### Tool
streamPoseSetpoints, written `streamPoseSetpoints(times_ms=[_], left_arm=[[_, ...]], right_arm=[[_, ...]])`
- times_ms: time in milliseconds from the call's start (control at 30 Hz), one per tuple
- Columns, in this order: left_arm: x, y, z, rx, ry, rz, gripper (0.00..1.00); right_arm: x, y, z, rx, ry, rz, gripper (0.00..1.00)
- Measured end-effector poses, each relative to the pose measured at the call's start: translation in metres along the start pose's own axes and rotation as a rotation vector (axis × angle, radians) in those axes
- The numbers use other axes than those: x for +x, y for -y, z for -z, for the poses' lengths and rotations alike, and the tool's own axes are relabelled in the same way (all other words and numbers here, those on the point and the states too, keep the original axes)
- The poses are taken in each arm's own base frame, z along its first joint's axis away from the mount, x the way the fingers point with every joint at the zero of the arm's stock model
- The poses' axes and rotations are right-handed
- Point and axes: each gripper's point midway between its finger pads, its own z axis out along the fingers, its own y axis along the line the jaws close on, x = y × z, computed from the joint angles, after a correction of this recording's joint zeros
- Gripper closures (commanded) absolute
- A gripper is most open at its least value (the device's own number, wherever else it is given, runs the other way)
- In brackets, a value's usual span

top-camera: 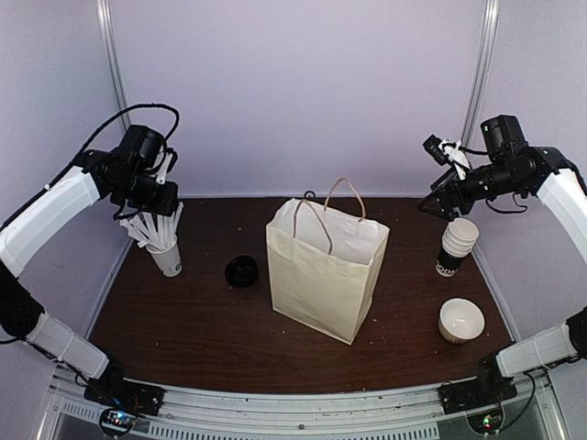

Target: Pack the takeout coffee

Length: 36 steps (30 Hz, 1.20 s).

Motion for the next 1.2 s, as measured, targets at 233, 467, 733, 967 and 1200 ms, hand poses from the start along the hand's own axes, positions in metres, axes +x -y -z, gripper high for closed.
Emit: streamPoseSetpoints(times_ms=[233, 467, 733, 967, 1200], left_arm=[[0.003, -0.015, -0.023, -0.032, -0.055, 0.046, 0.67], [0.004, -0.023, -0.031, -0.043, -0.073, 0.063, 0.56], [-0.001, -0.022, -0.047, -0.03, -0.077, 0.067, 0.65], [0.002, -0.023, -0.068, -0.035, -0.112, 0.063, 0.85], [-0.004, -0.022, -0.06, -0.021, -0.093, 0.061, 1.0]], right_arm=[[0.001, -0.005, 0.003, -0.008, 0.013, 0.004, 0.15], [0.002, -0.007, 0.003, -0.018, 0.016, 0.007, 0.15], [0.0, -0.01, 0.003, -0.033, 0.023, 0.01, 0.15], [0.0, -0.01, 0.003, -0.033, 0.023, 0.018, 0.15], [0.0, -0.01, 0.003, -0.033, 0.023, 0.026, 0.15]])
